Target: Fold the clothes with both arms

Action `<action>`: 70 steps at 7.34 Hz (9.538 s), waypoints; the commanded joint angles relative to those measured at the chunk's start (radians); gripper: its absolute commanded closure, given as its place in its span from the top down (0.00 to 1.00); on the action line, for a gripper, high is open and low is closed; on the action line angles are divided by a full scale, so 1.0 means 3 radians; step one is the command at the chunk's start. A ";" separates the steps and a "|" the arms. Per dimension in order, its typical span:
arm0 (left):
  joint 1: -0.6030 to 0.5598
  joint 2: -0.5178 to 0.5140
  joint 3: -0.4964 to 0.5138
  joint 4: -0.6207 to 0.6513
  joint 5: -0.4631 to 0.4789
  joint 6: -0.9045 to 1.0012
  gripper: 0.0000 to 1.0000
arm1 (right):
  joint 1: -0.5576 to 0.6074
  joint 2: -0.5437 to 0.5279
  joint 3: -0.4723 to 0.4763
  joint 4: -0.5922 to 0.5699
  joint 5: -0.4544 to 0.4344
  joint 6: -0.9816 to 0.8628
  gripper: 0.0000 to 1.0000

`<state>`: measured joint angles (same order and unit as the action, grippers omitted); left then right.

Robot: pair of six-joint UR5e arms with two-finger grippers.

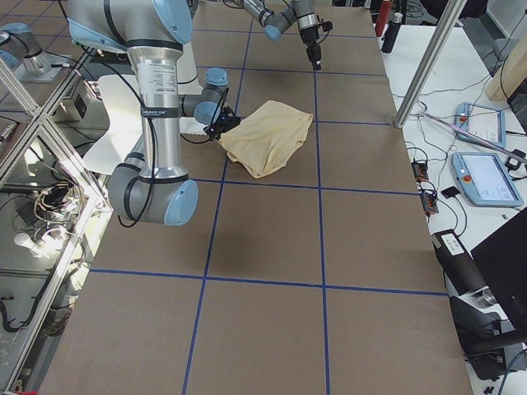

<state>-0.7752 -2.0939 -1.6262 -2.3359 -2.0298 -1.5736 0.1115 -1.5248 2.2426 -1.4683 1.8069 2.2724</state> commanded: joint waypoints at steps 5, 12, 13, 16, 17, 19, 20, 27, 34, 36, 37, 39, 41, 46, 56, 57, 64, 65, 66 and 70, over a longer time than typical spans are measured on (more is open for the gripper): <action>0.0859 0.0404 -0.0475 0.0283 0.0354 -0.0384 0.89 | 0.1420 0.0327 0.0052 -0.0009 0.0327 -0.0505 1.00; 0.1341 0.0384 -0.0306 0.0321 0.0835 -0.0359 0.63 | 0.1827 0.0644 -0.0404 -0.0004 0.0328 -0.0902 1.00; 0.1341 0.0389 -0.0266 0.0321 0.0835 -0.0349 0.59 | 0.1832 0.0644 -0.0404 -0.0009 0.0328 -0.0902 1.00; 0.1341 0.0358 -0.0168 0.0316 0.0896 -0.0333 0.58 | 0.1842 0.0639 -0.0404 -0.0009 0.0328 -0.0902 1.00; 0.1346 0.0343 -0.0163 0.0316 0.0896 -0.0338 0.55 | 0.1842 0.0639 -0.0404 -0.0009 0.0328 -0.0902 1.00; 0.1367 0.0343 -0.0138 0.0306 0.0901 -0.0339 0.43 | 0.1842 0.0634 -0.0404 -0.0019 0.0328 -0.0902 1.00; 0.1362 0.0343 -0.0138 0.0306 0.0901 -0.0339 0.28 | 0.1842 0.0634 -0.0404 -0.0020 0.0328 -0.0902 1.00; 0.0551 -0.0426 0.0849 0.0240 0.1090 0.0290 0.00 | 0.1822 0.0644 -0.0404 -0.0009 0.0312 -0.0892 1.00; -0.0008 -0.0585 0.1140 -0.0023 0.0596 0.0786 0.65 | 0.1108 0.1186 -0.0833 0.0006 -0.0345 -0.0418 1.00; -0.0008 -0.0373 0.0691 0.0279 0.0594 0.0792 0.64 | 0.0740 0.1197 -0.0940 0.0016 -0.0673 0.0037 1.00; -0.0008 -0.0368 0.0691 0.0280 0.0594 0.0792 0.65 | 0.0586 0.1166 -0.0976 0.0021 -0.0801 0.0287 1.00; -0.0008 -0.0363 0.0691 0.0280 0.0605 0.0786 0.65 | 0.0416 0.1186 -0.1114 0.0026 -0.1083 0.0467 0.99; -0.0008 -0.0358 0.0691 0.0280 0.0610 0.0781 0.65 | 0.0400 0.1181 -0.1191 0.0032 -0.1109 0.0540 0.98; -0.0003 -0.0358 0.0691 0.0275 0.0610 0.0761 0.65 | 0.0390 0.1197 -0.1268 0.0032 -0.1109 0.0576 0.94; -0.0014 -0.0327 0.0665 0.0270 0.0610 0.0751 0.65 | 0.0400 0.1258 -0.1273 0.0042 -0.1089 0.0663 0.00; -0.0019 -0.0322 0.0620 0.0270 0.0610 0.0740 0.65 | 0.0411 0.1258 -0.1243 0.0011 -0.1079 0.0663 0.00; 0.1360 0.0859 -0.1078 0.0479 0.1080 -0.1410 0.62 | 0.0237 0.1089 -0.0936 -0.0153 -0.1068 0.0842 0.00; 0.1549 0.0758 -0.1073 0.0748 0.1090 -0.1554 0.62 | 0.0237 0.1084 -0.0936 -0.0153 -0.1068 0.0842 0.00; 0.1627 0.0737 -0.1053 0.0837 0.1207 -0.1555 0.62 | 0.0237 0.1084 -0.0936 -0.0153 -0.1068 0.0842 0.00; 0.1724 0.0640 -0.0803 0.0838 0.1412 -0.1561 0.61 | 0.0242 0.1084 -0.0925 -0.0153 -0.1068 0.0842 0.00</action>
<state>-0.2729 -1.8841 -1.8918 -2.0854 -1.6097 -2.0395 0.1834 -1.1995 1.9639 -1.5140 1.4864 2.5249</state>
